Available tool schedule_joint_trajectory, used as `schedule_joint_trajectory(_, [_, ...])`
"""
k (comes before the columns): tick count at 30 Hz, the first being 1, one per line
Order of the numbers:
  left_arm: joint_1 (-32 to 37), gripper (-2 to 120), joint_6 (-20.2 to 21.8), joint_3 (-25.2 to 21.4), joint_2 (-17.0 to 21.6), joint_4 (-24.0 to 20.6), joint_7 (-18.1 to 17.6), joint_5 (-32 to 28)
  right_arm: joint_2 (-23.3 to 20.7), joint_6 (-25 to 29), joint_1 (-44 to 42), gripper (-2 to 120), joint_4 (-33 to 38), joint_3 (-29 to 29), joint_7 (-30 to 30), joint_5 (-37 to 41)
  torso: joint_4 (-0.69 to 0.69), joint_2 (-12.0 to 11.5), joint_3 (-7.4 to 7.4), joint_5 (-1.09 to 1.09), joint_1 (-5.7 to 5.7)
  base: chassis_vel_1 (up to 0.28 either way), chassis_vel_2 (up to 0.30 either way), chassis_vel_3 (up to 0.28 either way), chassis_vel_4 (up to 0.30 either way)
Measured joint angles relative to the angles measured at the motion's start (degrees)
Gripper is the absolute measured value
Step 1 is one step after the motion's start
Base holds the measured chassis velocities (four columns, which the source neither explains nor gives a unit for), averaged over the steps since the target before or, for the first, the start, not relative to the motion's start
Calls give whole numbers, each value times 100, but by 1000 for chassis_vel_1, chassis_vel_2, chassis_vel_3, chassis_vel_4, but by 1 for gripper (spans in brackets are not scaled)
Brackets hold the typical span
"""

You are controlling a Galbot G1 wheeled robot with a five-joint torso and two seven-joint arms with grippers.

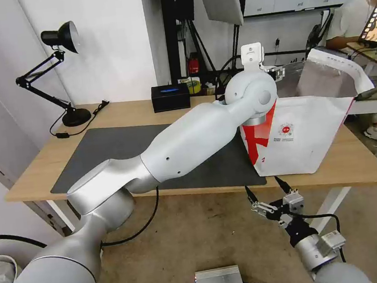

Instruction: Pick up the trash from the table and place it into the takeout bag.

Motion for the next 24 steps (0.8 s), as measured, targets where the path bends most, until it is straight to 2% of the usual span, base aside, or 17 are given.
schedule_joint_trajectory(6, [112, 100, -358, -93, 265, -394, 53, 240, 0, 0, 0, 100, 0, 0, 0, 0, -2, 0, -1, 0, 0, 0, 0, 0, 0])
schedule_joint_trajectory(8, [216, 100, -580, -119, 653, -726, 118, 407, 0, 0, 0, 100, 0, 0, 0, 0, -1, 0, 0, -2, 0, 0, 0, 0, 0])
schedule_joint_trajectory(9, [216, 100, -580, -119, 653, -726, 118, 407, 0, 0, 0, 100, 0, 0, 0, 0, -1, 0, 0, -2, 0, 0, 0, 0, 0])
schedule_joint_trajectory(12, [487, 100, -692, -377, 1201, -1136, 195, 551, 0, 0, 0, 100, 0, 0, 0, 0, 2, 0, 0, -3, 0, 0, 0, 0, 0])
schedule_joint_trajectory(15, [575, 100, -710, -451, 1368, -1274, 249, 591, 0, 0, 0, 100, 0, 0, 0, 0, 2, 0, 0, -3, 0, 0, 0, 0, 0])
schedule_joint_trajectory(16, [746, 100, -774, -580, 1702, -1525, 385, 623, 0, 0, 0, 100, 0, 0, 0, 0, 0, 0, 0, -3, 0, 0, 0, 0, 0])
schedule_joint_trajectory(17, [746, 100, -774, -580, 1702, -1525, 385, 623, 0, 0, 0, 100, 0, 0, 0, 0, 0, 0, 0, -3, 0, 0, 0, 0, 0])
schedule_joint_trajectory(18, [933, 100, -850, -712, 2006, -1735, 513, 624, 0, 0, 0, 100, 0, 0, 0, 0, 0, 0, 0, -3, 0, 0, 0, 0, 0])
schedule_joint_trajectory(19, [933, 100, -850, -712, 2006, -1735, 513, 624, 0, 0, 0, 100, 0, 0, 0, 0, 0, 0, 0, -3, 0, 0, 0, 0, 0])
schedule_joint_trajectory(21, [1283, 100, -918, -925, 2476, -2060, 747, 656, 0, 0, 0, 100, 0, 0, 0, 0, 1, 0, 0, -4, 0, 0, 0, 0, 0])
schedule_joint_trajectory(22, [1283, 100, -918, -925, 2476, -2060, 747, 656, 0, 0, 0, 100, 0, 0, 0, 0, 1, 0, 0, -4, 0, 0, 0, 0, 0])
schedule_joint_trajectory(24, [1579, 100, -932, -1096, 2813, -2295, 919, 789, 0, 0, 0, 100, 0, 0, -1, 0, 1, 0, 0, -4, 0, 0, 0, 0, 0])
